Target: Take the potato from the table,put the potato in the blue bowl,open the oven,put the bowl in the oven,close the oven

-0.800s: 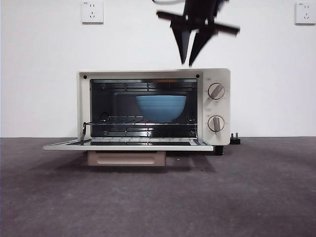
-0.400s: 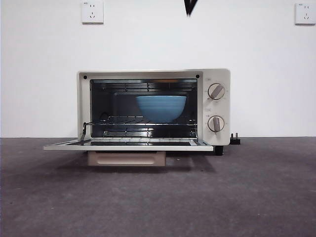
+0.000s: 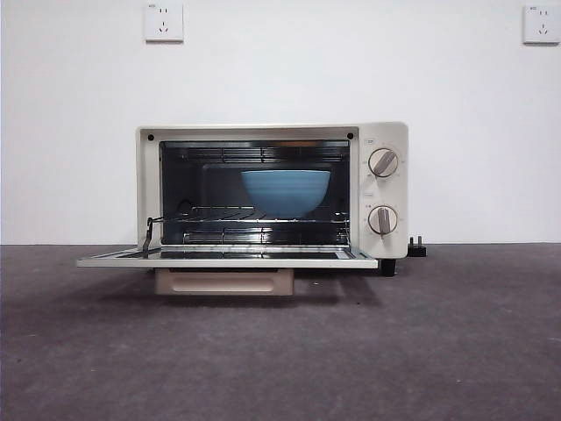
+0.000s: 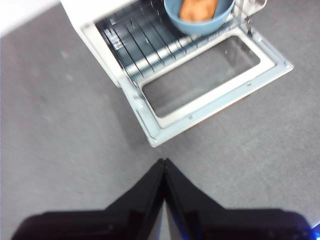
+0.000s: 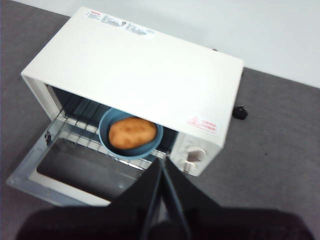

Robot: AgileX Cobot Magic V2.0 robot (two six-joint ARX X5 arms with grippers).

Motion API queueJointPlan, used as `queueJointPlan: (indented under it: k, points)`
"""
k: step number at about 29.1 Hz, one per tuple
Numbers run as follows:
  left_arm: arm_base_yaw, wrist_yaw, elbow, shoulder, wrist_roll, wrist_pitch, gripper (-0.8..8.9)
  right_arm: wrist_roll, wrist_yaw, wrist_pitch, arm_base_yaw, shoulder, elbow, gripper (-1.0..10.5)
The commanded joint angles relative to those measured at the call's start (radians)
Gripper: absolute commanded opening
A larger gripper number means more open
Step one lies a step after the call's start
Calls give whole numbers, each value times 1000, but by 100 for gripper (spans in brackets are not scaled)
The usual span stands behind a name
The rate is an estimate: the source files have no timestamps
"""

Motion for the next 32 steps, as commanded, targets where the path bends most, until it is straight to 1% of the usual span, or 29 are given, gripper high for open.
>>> queueJointPlan:
  k: [1,3,4,6,7,8,11,14,16,19,20,23,26,29,32]
  points:
    - [87,113,-98,8,27,69,-7,-31,5,-20,0,-73,-105,-12]
    - [153,201,-164,18,26,126,-7,-30,17,-20,0,-137,-199,-12]
    - [184,242,-193,24,26,149,-7,-29,37,-19,0,-168,-246,-12]
    - [254,338,-254,47,26,198,-7,-27,89,24,0,-248,-377,-12]
    - [282,376,-276,61,25,214,-7,-28,90,61,0,-287,-440,-12]
    - [319,421,-303,82,26,234,-7,-29,76,120,0,-343,-528,-12]
    - [405,515,-345,148,21,255,-7,-29,33,274,-1,-483,-754,-12]
    - [470,609,-354,225,-6,280,-7,-16,14,378,-2,-607,-963,-12]
    - [497,655,-354,269,-18,298,-7,-6,1,413,-2,-669,-1071,-12]
    - [520,680,-354,337,-44,323,-7,-3,-108,485,-2,-768,-1233,-12]
    - [524,679,-354,362,-47,332,-7,7,-154,526,-2,-809,-1292,-12]
    - [525,678,-354,417,-50,350,-7,57,-231,605,-2,-904,-1410,-12]
    - [525,678,-354,468,-55,372,-7,104,-275,608,-2,-969,-1472,-12]
    - [525,671,-354,549,-79,406,-7,106,-303,566,-2,-1017,-1497,-12]
    - [525,672,-354,645,-99,437,-7,111,-414,571,-2,-1078,-1496,-12]
